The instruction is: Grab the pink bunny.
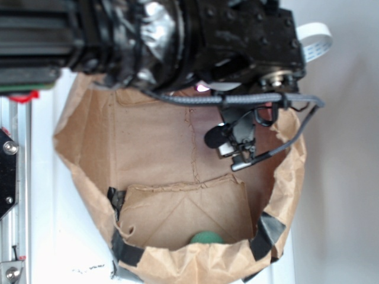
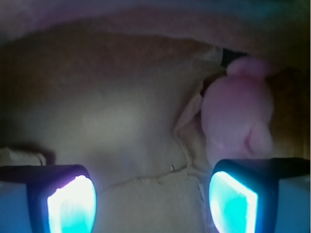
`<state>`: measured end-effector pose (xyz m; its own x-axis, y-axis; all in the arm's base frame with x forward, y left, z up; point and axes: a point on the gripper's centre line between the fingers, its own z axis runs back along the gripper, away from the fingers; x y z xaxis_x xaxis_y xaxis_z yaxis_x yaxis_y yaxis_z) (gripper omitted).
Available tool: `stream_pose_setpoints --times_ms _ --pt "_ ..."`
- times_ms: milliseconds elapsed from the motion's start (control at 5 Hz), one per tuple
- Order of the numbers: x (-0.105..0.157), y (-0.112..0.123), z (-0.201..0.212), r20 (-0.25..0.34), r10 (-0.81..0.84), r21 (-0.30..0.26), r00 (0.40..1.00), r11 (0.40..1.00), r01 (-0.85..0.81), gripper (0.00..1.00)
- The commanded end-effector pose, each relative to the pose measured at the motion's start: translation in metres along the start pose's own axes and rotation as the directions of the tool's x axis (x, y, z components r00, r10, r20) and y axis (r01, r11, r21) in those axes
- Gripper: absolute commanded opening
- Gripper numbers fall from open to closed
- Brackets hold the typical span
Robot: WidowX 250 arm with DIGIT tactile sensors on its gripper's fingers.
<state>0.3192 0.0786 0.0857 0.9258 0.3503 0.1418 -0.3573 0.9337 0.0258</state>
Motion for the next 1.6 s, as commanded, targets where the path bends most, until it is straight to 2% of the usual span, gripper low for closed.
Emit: stream_pose_setpoints --times_ms 0,200,1000,1400 --pt "0.016 0.014 0.007 0.176 0.049 0.082 0.983 0.995 -0.064 1.0" --pt "0.013 0.016 0.003 0.225 0.039 0.128 0.974 0.989 -0.069 1.0" --pt "0.011 0.018 -0.006 0.238 0.06 0.169 0.97 0.98 -0.102 1.0" --pt "0.017 0.023 -0.016 0.332 0.109 0.228 0.937 0.955 -0.192 1.0"
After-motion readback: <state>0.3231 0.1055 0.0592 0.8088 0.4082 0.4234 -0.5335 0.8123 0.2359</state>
